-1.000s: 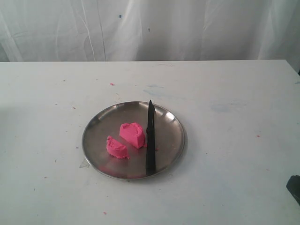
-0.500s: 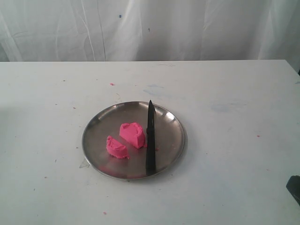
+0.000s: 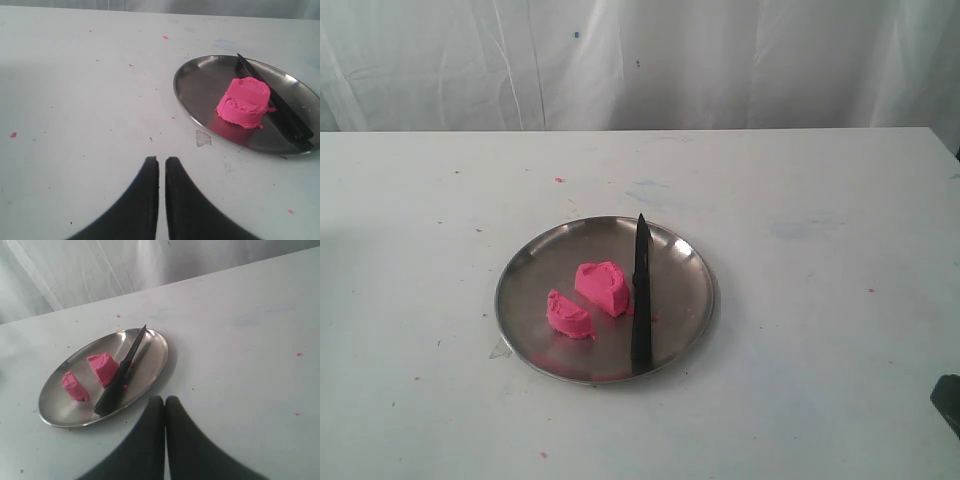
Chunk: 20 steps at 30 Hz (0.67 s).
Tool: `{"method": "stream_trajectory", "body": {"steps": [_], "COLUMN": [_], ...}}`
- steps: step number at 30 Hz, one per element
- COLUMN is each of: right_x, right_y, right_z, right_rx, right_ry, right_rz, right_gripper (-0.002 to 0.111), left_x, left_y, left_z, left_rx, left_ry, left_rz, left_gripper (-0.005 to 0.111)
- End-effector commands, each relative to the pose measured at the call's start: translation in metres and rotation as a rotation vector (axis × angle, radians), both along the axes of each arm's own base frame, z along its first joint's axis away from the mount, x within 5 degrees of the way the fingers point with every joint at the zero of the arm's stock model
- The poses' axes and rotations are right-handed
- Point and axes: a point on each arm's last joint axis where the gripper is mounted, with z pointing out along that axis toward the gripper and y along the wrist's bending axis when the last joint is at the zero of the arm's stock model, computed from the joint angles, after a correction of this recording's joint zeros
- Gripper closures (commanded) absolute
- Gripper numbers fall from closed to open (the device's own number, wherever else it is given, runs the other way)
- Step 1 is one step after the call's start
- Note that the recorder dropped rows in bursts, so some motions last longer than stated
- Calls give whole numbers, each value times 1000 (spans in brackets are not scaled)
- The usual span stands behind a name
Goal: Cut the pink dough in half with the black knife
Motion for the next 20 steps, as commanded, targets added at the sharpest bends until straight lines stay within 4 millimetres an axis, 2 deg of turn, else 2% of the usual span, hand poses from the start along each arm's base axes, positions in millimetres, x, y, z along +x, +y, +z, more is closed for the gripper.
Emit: {"method": "stream_trajectory", "body": {"steps": [1,20], "right_x": [0,0], "right_y": [-1,-1], "right_z": [-1,-1], "right_rx": [-10,-19], "right_ry": [-10,-14], "right_rz": [-10,-8], "right_gripper": [108,108], "left_x": [0,0], "left_y": [0,0], "left_z": [-1,-1], "left_rx": [0,0], "left_ry": [-7,-7], "left_rz": [3,3], "left_gripper": [95,95]}}
